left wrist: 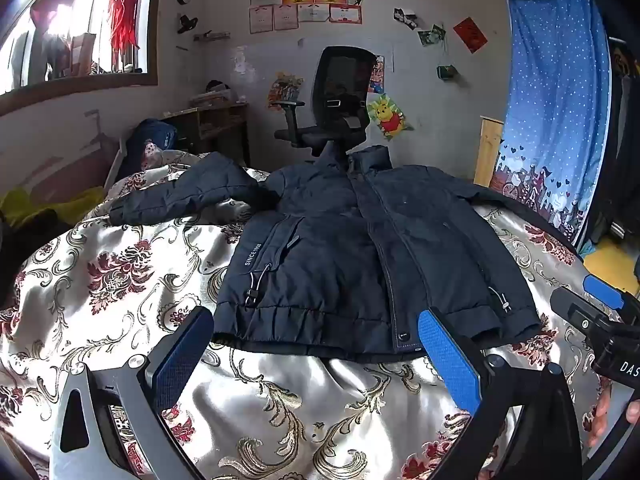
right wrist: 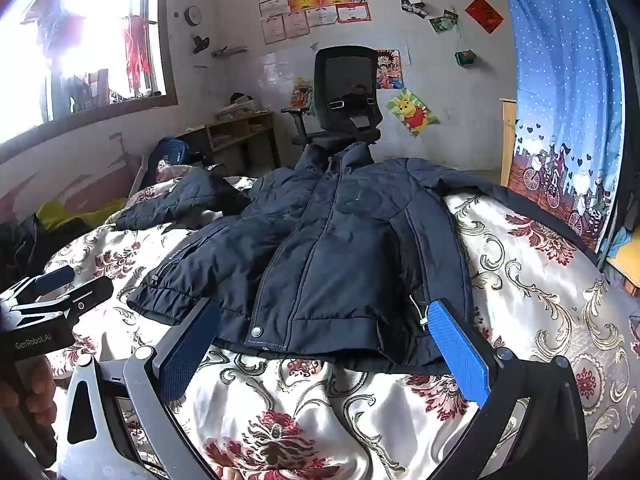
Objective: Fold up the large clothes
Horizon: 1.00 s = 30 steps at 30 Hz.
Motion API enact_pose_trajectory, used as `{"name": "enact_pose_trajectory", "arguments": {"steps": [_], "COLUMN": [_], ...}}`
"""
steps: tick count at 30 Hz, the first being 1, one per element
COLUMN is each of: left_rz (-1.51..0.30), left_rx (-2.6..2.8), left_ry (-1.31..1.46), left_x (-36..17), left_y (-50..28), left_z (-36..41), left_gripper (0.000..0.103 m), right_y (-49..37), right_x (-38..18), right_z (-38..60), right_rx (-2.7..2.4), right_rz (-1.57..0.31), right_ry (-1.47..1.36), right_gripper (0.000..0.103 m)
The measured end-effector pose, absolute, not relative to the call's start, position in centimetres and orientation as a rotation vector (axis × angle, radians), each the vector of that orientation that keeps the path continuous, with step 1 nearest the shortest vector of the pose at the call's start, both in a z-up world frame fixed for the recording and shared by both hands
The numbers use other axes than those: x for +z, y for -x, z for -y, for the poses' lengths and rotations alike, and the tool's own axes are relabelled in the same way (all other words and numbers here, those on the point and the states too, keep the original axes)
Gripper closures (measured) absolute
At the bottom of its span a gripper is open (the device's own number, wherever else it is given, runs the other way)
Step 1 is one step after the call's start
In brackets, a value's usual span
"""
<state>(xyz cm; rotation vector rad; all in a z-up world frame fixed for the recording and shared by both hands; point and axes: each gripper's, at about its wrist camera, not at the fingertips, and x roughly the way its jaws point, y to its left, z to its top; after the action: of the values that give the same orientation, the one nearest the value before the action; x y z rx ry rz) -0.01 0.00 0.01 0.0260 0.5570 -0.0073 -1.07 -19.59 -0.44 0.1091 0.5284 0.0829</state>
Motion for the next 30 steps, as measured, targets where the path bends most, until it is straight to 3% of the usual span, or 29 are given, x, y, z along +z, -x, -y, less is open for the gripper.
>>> {"name": "enact_pose_trajectory", "arguments": {"steps": [30], "left_rz": [-0.561], "left_rx": [-0.008], "left_ry": [-0.027], "left_x": [0.00], "left_y": [0.00], "left_z": [0.00], "left_gripper": [0.000], "right_y": [0.92], "right_x": [-0.51], "right_z": [19.85], "right_rx": [0.081], "right_rz": [-0.531], "right_ry": [-0.111], "right_gripper": [0.001]}}
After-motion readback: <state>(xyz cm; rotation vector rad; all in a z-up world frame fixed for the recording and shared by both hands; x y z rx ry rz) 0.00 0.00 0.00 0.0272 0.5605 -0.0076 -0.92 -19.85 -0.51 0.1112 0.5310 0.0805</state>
